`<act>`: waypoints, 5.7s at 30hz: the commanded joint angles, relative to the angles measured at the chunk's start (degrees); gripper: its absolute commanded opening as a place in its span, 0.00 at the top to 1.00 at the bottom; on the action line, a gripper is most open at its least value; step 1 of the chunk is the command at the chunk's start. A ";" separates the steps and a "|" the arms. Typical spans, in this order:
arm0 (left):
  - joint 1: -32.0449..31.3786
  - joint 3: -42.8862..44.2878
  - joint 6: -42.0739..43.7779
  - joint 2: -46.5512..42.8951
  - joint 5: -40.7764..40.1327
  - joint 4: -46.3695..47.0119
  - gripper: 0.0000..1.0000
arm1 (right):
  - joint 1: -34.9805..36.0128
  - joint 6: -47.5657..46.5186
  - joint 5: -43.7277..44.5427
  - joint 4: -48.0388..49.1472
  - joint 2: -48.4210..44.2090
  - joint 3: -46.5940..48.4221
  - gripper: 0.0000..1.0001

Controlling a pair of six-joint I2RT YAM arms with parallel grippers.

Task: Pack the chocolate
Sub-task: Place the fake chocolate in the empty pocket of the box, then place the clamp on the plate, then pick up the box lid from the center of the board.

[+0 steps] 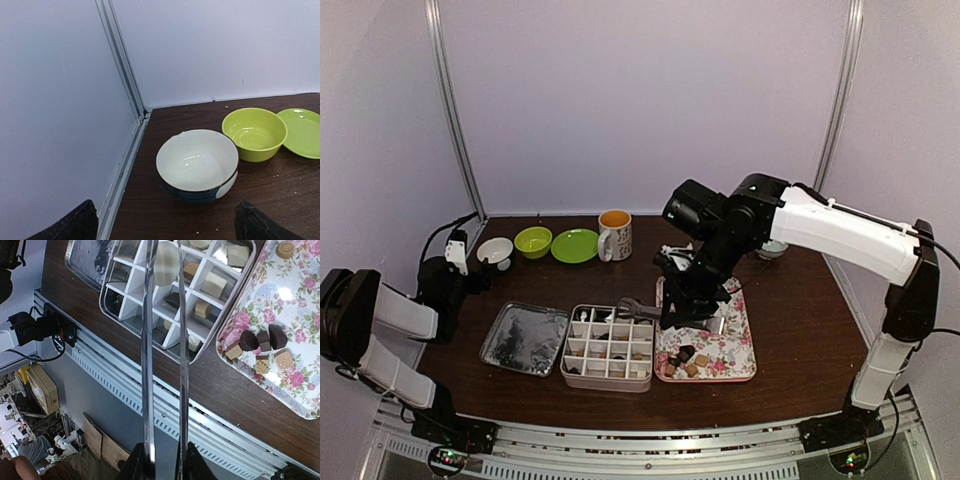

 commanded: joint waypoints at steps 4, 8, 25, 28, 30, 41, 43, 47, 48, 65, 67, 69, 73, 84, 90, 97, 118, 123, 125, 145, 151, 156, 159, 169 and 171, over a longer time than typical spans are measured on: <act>0.39 1.25 -0.35 0.07 -0.05 3.00 0.02 | 3.55 -4.55 -6.98 -4.20 6.54 8.25 0.76; 0.39 1.26 -0.35 0.07 -0.10 3.02 0.02 | 5.55 -5.88 -7.56 -6.60 8.94 10.10 0.77; 0.38 1.25 -0.35 0.07 -0.12 2.98 0.02 | 6.86 -9.42 -8.93 -11.69 14.75 15.97 0.69; 0.38 1.25 -0.35 0.07 -0.08 3.00 0.02 | 6.79 -9.29 -8.79 -11.83 15.00 16.42 0.65; 0.37 1.25 -0.35 0.07 -0.10 3.03 0.02 | 6.79 -9.12 -8.54 -11.75 15.05 16.56 0.64; 0.39 1.25 -0.35 0.06 -0.12 3.00 0.02 | 5.32 -5.35 -0.96 -8.84 11.46 15.26 0.66; 0.39 1.25 -0.36 0.00 -0.11 3.02 0.02 | 4.09 -3.48 2.36 -6.50 8.99 13.08 0.68; 0.38 1.25 -0.35 0.07 -0.08 3.01 0.02 | 0.99 0.14 9.11 -2.01 2.64 6.72 0.69; 0.38 1.25 -0.35 0.07 -0.04 2.98 0.02 | 0.29 1.02 11.18 -1.42 1.18 5.01 0.69; 0.39 1.25 -0.39 0.07 -0.02 3.03 0.02 | -12.10 7.13 29.94 3.18 -3.96 -12.86 0.68; 0.33 1.25 -0.37 0.07 0.00 3.00 0.02 | -12.90 6.98 29.93 3.01 -1.73 -11.74 0.67; 0.38 1.25 -0.35 0.06 -0.07 3.01 0.02 | -13.28 6.60 30.17 2.05 0.15 -10.30 0.67; 0.37 1.25 -0.36 0.07 -0.02 3.04 0.02 | -13.69 4.82 29.51 -0.24 2.28 -9.81 0.63; 0.39 1.25 -0.34 0.05 -0.07 3.00 0.02 | -13.86 1.06 24.83 -3.08 6.12 -12.61 0.51; 0.38 1.25 -0.35 0.07 -0.07 2.98 0.02 | -14.13 0.52 21.57 -0.48 7.57 -15.30 0.48; 0.38 1.25 -0.35 0.07 -0.05 3.05 0.02 | -14.70 -0.82 19.58 1.15 11.20 -14.19 0.46; 0.37 1.26 -0.35 0.07 -0.06 3.01 0.02 | -15.90 -13.90 30.95 -0.12 0.85 -5.24 0.22; 0.39 1.25 -0.35 0.07 -0.09 3.03 0.02 | -15.74 -14.00 31.60 7.56 -5.64 -8.99 0.22; 0.39 1.25 -0.40 0.07 -0.10 3.00 0.02 | -15.49 -14.23 33.91 11.26 -7.19 -10.41 0.22; 0.38 1.25 -0.35 0.03 -0.09 2.95 0.02 | -13.87 -21.36 46.30 53.35 -28.57 -40.33 0.26; 0.39 1.25 -0.36 0.07 -0.11 3.04 0.02 | -13.87 -25.45 45.85 61.24 -31.04 -46.69 0.26; 0.31 1.25 -0.38 0.07 -0.07 3.02 0.02 | -13.87 -27.74 45.81 67.60 -32.28 -51.97 0.26; 0.37 1.25 -0.35 0.07 -0.12 3.05 0.02 | -13.87 -29.56 45.75 70.92 -32.63 -54.62 0.26; 0.26 2.46 -2.63 -4.25 -6.59 -2.31 0.02 | -13.87 -29.66 45.54 79.56 -31.62 -60.01 0.26; 0.30 6.24 -2.38 -8.26 -6.62 -12.60 0.02 | -13.89 -29.75 45.56 80.53 -32.05 -61.02 0.26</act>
